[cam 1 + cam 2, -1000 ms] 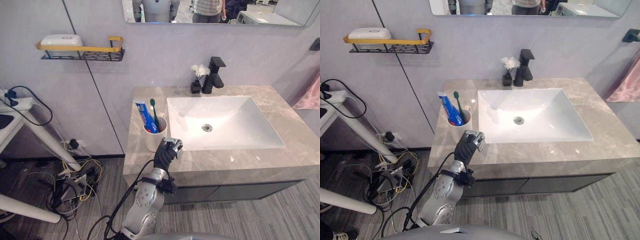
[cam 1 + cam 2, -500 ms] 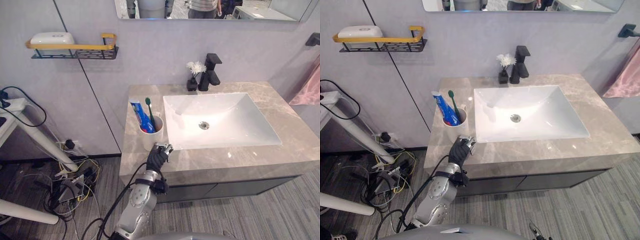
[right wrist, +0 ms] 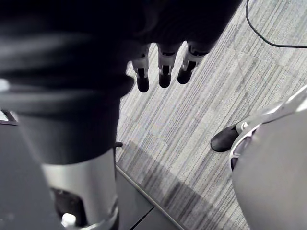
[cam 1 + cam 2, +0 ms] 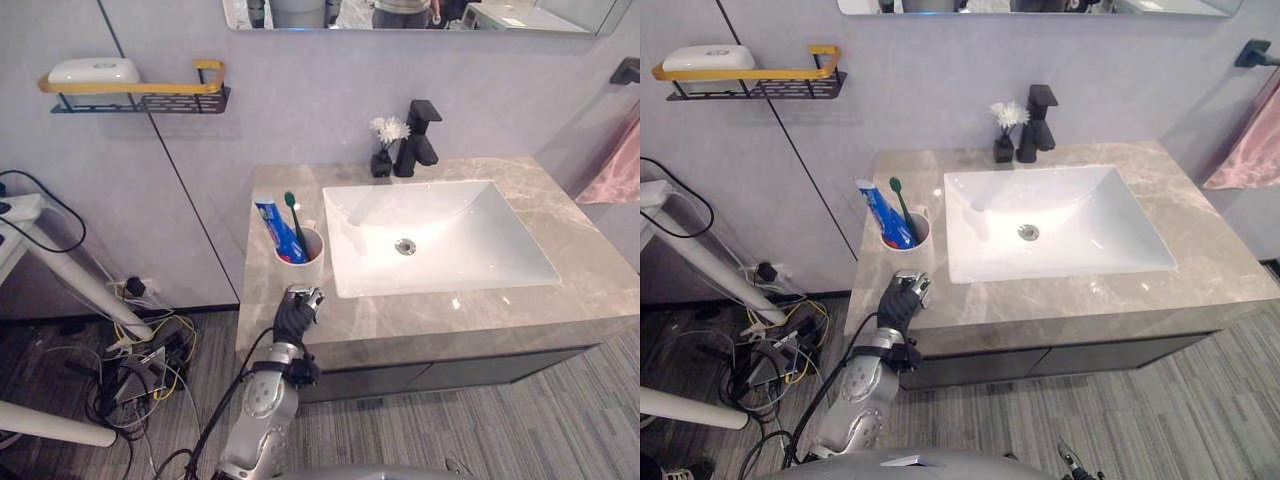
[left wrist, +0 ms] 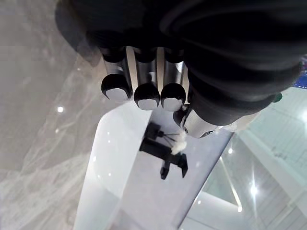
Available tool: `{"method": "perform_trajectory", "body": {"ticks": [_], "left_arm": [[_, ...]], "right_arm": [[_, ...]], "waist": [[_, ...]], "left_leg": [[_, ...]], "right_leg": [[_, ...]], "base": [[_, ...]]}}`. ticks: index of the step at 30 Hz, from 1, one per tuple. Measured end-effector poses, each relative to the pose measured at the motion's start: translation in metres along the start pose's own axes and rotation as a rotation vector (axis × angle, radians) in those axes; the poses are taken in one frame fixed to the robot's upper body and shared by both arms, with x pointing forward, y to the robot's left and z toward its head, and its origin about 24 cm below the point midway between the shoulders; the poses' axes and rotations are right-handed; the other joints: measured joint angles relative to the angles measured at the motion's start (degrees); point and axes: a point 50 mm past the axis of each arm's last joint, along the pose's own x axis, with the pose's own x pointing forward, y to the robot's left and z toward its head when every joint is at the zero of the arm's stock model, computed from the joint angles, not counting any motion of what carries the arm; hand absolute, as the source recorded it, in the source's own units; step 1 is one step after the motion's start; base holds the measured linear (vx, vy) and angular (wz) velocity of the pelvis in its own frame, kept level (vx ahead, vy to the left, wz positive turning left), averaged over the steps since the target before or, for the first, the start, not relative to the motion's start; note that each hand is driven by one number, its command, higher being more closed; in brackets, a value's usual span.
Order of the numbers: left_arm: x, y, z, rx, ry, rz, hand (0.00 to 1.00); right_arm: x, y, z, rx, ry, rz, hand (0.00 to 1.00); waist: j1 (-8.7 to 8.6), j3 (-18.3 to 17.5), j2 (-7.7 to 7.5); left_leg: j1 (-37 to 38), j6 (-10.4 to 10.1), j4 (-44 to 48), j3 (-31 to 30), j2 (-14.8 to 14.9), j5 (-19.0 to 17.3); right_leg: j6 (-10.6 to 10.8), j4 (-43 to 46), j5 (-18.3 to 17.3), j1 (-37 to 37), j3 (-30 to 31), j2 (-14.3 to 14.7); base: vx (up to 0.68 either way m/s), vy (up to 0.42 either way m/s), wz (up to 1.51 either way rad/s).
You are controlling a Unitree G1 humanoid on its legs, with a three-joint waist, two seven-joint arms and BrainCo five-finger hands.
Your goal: Organize washtable
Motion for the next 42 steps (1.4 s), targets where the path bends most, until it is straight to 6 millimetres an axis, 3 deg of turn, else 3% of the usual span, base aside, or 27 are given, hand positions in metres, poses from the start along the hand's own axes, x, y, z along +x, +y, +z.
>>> {"method": "perform_trajectory", "body": {"ticks": [14, 24, 29, 42], "left_arm": [[0.006, 0.012, 0.008, 0.064, -0.039, 0.075, 1.00], [0.026, 0.023, 0.015, 0.157, -0.071, 0.139, 1.00], [0.033, 0.040, 0.023, 0.191, -0.095, 0.240, 1.00], [0.049, 0.063, 0.042, 0.231, -0.142, 0.401, 1.00]], "right_arm": [[0.001, -0.001, 0.001, -0.017, -0.002, 0.002, 0.00], [0.001, 0.000, 0.002, -0.022, -0.005, 0.004, 0.00], [0.001, 0.001, 0.002, -0.021, -0.007, 0.007, 0.00], [0.001, -0.001, 0.002, -0.006, -0.004, 0.000, 0.00]], "waist": [[-0.35, 0.06, -0.08], [-0.56, 0.11, -0.16], [-1.82, 0.11, -0.16], [-2.25, 0.13, -0.10]], "left_leg": [[0.01, 0.00, -0.05, 0.17, 0.00, -0.01], [-0.04, 0.00, 0.25, 1.73, -0.01, -0.01], [0.03, 0.00, 0.25, 2.66, -0.02, -0.01], [0.20, 0.01, 0.30, 3.62, -0.05, -0.01]], "right_leg": [[-0.13, -0.04, 0.11, -0.30, 0.64, 0.10], [-0.21, -0.09, 0.83, -1.28, 2.22, 0.16], [-0.23, -0.24, 1.24, -1.73, 3.12, 0.17], [-0.20, -0.10, 1.75, -2.21, 4.41, 0.25]], "base": [[0.00, 0.000, -0.01], [-0.01, 0.006, -0.09], [-0.02, 0.010, -0.09], [0.00, 0.003, -0.05]]}}
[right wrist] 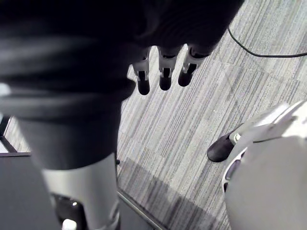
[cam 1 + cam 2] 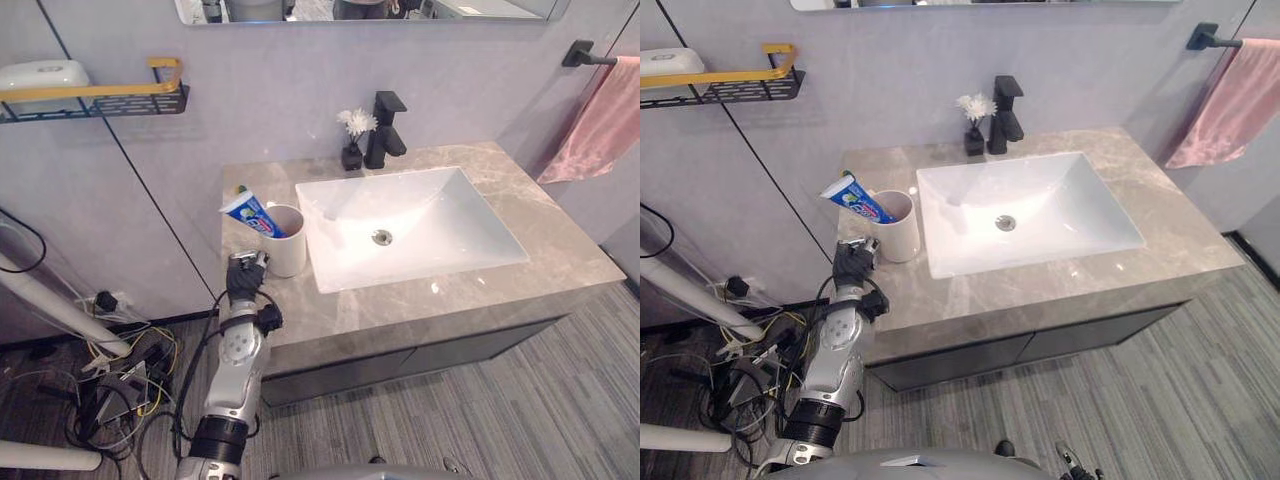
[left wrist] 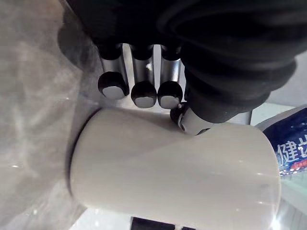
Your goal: Organize washtable
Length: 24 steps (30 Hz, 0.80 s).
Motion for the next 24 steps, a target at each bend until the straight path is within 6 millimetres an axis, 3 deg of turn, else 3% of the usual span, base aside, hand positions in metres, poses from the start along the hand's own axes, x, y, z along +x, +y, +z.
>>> {"method": "perform_trajectory", "body": {"ticks": [9, 24], "left_arm": [[0.007, 0.004, 0.002, -0.009, -0.003, 0.059, 1.00], [-0.023, 0.014, 0.002, -0.052, -0.002, 0.047, 1.00]], "right_arm": [[0.000, -0.002, -0.001, 0.010, 0.003, -0.006, 0.00], [-0.001, -0.004, -0.002, 0.012, 0.002, -0.003, 0.00]], "waist": [[-0.18, 0.13, 0.22], [0.48, 0.19, 0.41]], "left_leg": [[0.55, 0.17, -0.01, 0.93, -0.21, 0.11], [0.41, 0.65, -0.09, -1.14, -0.81, 0.45]], "right_leg": [[0.13, 0.00, 0.60, 0.01, 0.82, -0.17], [0.25, 0.02, 0.52, 0.93, -1.12, -0.51]], "base": [[-0.01, 0.006, -0.06], [0.00, 0.002, 0.06]]}}
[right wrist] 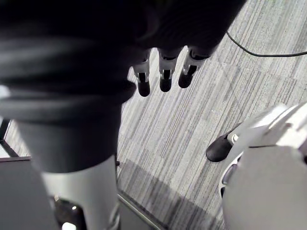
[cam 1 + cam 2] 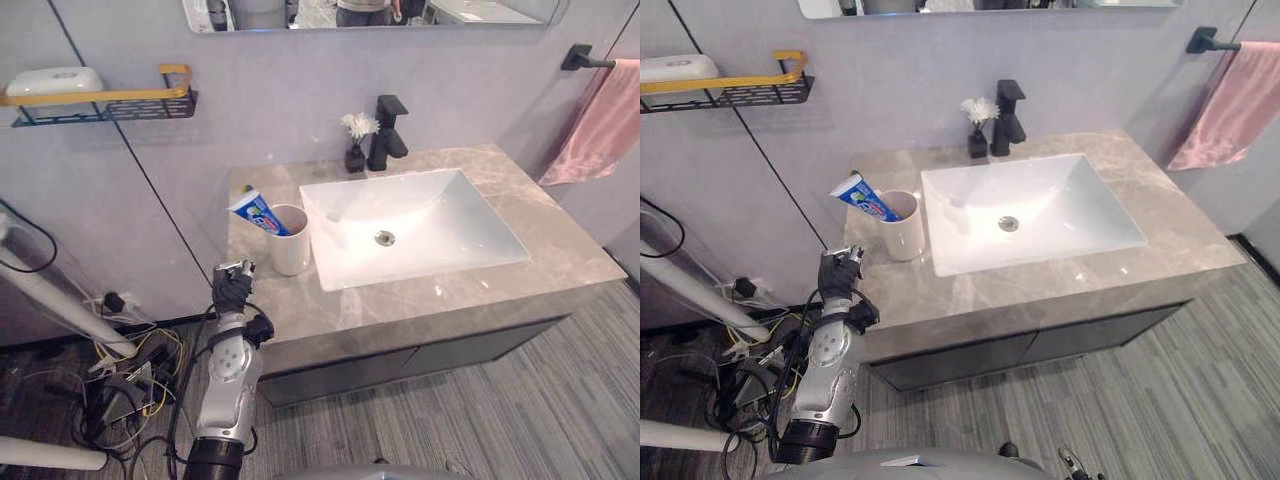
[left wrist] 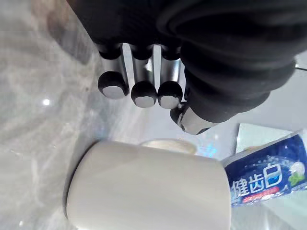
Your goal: Organize washtable
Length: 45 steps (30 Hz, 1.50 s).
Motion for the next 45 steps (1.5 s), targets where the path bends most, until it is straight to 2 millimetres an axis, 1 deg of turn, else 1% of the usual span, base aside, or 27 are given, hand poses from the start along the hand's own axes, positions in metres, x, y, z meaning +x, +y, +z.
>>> {"method": "perform_trajectory", "body": {"ticks": [3, 5, 6, 9, 15, 20, 24, 26, 29, 36, 39, 42, 45], "left_arm": [[-0.007, -0.007, 0.004, -0.024, -0.015, -0.047, 1.00], [-0.015, -0.018, 0.011, -0.086, -0.032, -0.108, 1.00], [-0.017, -0.021, 0.011, -0.096, -0.030, -0.123, 1.00], [-0.025, -0.033, 0.007, -0.113, -0.006, -0.203, 1.00], [-0.041, -0.060, 0.001, -0.192, 0.054, -0.360, 1.00], [-0.051, -0.074, -0.002, -0.184, 0.075, -0.479, 1.00], [-0.056, -0.081, -0.003, -0.183, 0.084, -0.528, 1.00], [-0.056, -0.084, -0.004, -0.178, 0.085, -0.543, 1.00], [-0.048, -0.088, -0.006, -0.151, 0.085, -0.548, 1.00], [-0.029, -0.093, 0.000, -0.108, 0.037, -0.524, 1.00], [-0.018, -0.089, -0.004, -0.061, 0.038, -0.476, 1.00], [-0.010, -0.079, -0.007, -0.023, 0.040, -0.413, 1.00], [-0.003, -0.074, -0.008, -0.008, 0.040, -0.370, 1.00]], "right_arm": [[0.000, -0.002, -0.002, -0.002, 0.005, -0.006, 0.00], [-0.001, -0.005, -0.003, -0.003, 0.009, -0.006, 0.00], [-0.001, -0.005, -0.004, -0.003, 0.010, -0.006, 0.00], [-0.001, -0.005, -0.004, 0.008, 0.010, -0.005, 0.00], [-0.001, -0.005, -0.005, 0.024, 0.016, -0.005, 0.00], [-0.001, -0.004, -0.005, 0.018, 0.016, -0.001, 0.00], [-0.001, -0.002, -0.005, 0.002, 0.017, 0.009, 0.00], [-0.001, -0.002, -0.006, -0.004, 0.020, 0.010, 0.00], [-0.001, -0.002, -0.006, -0.010, 0.018, 0.013, 0.00], [-0.001, -0.002, -0.005, -0.012, 0.016, 0.012, 0.00], [-0.001, -0.001, -0.004, -0.012, 0.014, 0.014, 0.00], [-0.001, 0.001, -0.003, -0.010, 0.011, 0.017, 0.00], [-0.001, 0.001, -0.003, -0.008, 0.011, 0.016, 0.00]], "waist": [[0.03, -0.07, -0.07], [0.13, -0.49, -0.03], [0.22, -0.51, 0.00], [0.18, -0.72, 0.26], [0.18, -0.75, 0.21], [0.10, -0.89, 0.02], [0.05, -1.17, -0.33], [0.01, -1.61, -0.56], [-0.03, -1.82, -0.72], [-0.25, -1.81, -0.73], [-0.53, -1.81, -0.74], [-1.35, -1.80, -0.77], [-1.46, -1.75, -0.84]], "left_leg": [[-0.28, 0.21, -0.34, -0.83, -0.25, 0.16], [-0.97, 0.31, -0.51, -1.40, -0.46, 0.21], [-0.96, 0.36, -0.51, -1.43, -0.50, 0.25], [-0.84, 0.44, -0.51, -1.42, -0.61, 0.46], [-0.87, 0.45, -0.52, -1.43, -0.63, 0.46], [-0.94, 0.45, -0.52, -1.44, -0.75, 0.46], [-1.04, 0.45, -0.52, -1.42, -0.80, 0.46], [-1.14, 0.45, -0.52, -1.39, -0.81, 0.46], [-1.12, 0.47, -0.52, -1.32, -0.85, 0.48], [-1.14, 0.47, -0.51, -0.83, -0.86, 0.47], [-1.13, 0.47, -0.47, -0.64, -0.86, 0.46], [-1.13, 0.47, -0.31, -0.37, -0.85, 0.45], [-1.08, 0.48, -0.20, 0.32, -0.83, 0.42]], "right_leg": [[0.11, 0.01, -0.08, 0.24, -0.63, -0.62], [0.14, 0.01, -0.10, -0.09, -1.10, -0.72], [0.15, 0.01, -0.09, -0.08, -1.19, -0.71], [0.17, 0.02, -0.08, 0.03, -1.28, -0.70], [0.19, 0.01, -0.08, -0.06, -1.29, -0.70], [0.21, 0.01, -0.09, -0.15, -1.31, -0.72], [0.21, 0.01, -0.09, -0.31, -1.30, -0.75], [0.21, 0.01, -0.08, -0.45, -1.27, -0.76], [0.24, 0.00, -0.05, -0.49, -1.22, -0.79], [0.27, -0.01, 0.02, -0.87, -0.68, -0.77], [0.26, -0.01, 0.07, -0.89, -0.52, -0.76], [0.27, -0.02, 0.15, -0.95, -0.36, -0.77], [0.29, -0.03, 0.31, -1.09, 0.04, -0.78]], "base": [[-0.03, 0.027, 0.16], [-0.01, 0.016, 0.18], [0.01, -0.007, 0.09], [0.00, 0.000, 0.00], [0.00, 0.000, 0.00], [0.00, 0.000, 0.00], [0.00, 0.000, 0.00], [0.00, 0.000, 0.00], [0.00, 0.002, -0.01], [0.00, 0.001, -0.03], [0.00, 0.000, 0.00], [0.00, 0.000, 0.00], [0.00, 0.007, -0.07]]}}
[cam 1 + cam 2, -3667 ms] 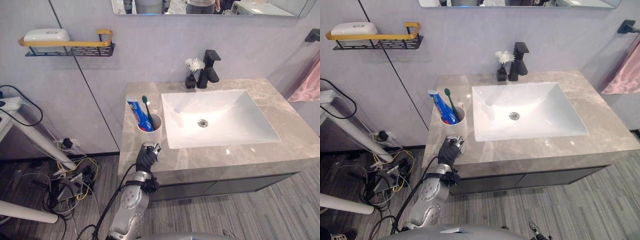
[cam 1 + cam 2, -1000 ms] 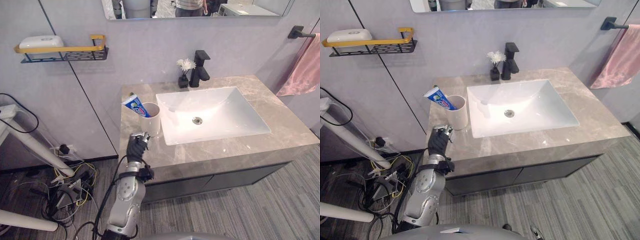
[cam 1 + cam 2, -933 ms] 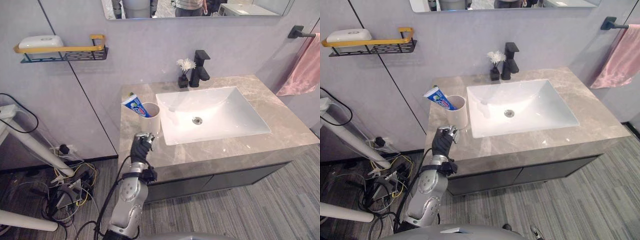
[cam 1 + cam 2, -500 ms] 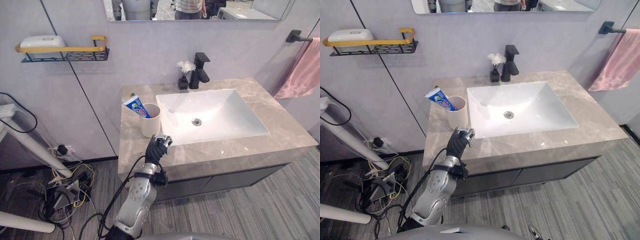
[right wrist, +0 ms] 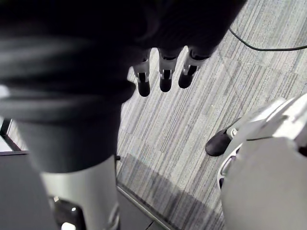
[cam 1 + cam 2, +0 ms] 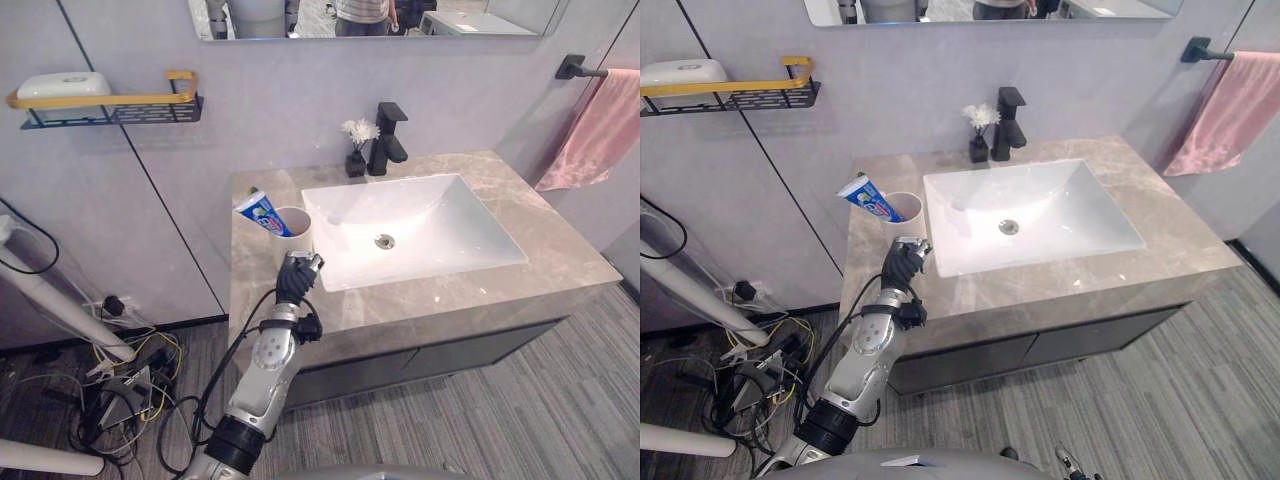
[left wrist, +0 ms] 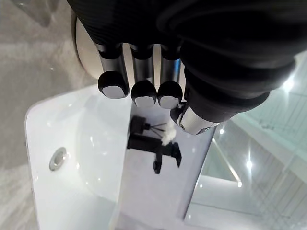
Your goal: Organize washtable
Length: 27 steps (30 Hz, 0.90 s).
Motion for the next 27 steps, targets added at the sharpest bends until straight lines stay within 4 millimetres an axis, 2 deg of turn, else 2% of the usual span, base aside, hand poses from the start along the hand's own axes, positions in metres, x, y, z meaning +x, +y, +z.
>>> {"method": "perform_trajectory", "body": {"ticks": [6, 12, 27], "left_arm": [[0.004, 0.009, -0.002, 0.043, 0.005, 0.039, 1.00], [0.003, 0.015, -0.016, 0.061, 0.068, 0.057, 1.00], [0.009, 0.012, -0.023, 0.050, 0.094, 0.035, 1.00]], "right_arm": [[0.000, 0.000, -0.001, 0.010, 0.003, -0.003, 0.00], [0.000, 0.000, -0.002, 0.019, 0.009, -0.007, 0.00], [0.000, 0.000, -0.001, 0.025, 0.011, -0.009, 0.00]], "waist": [[-0.11, 0.11, -0.19], [-0.12, 0.22, -0.42], [-0.16, 0.22, -0.42]], "left_leg": [[0.05, 0.07, 0.00, 0.78, -0.02, -0.06], [-0.03, 0.07, -0.02, 0.82, -0.03, -0.06], [-0.08, 0.07, -0.09, 1.09, -0.04, -0.08]], "right_leg": [[0.04, -0.09, 0.42, -0.55, 1.13, -0.01], [0.04, -0.09, 0.45, -0.69, 1.23, -0.01], [0.04, -0.31, 0.45, -0.93, 1.50, 0.02]], "base": [[-0.01, 0.007, -0.09], [0.00, 0.000, 0.00], [0.00, 0.000, -0.01]]}}
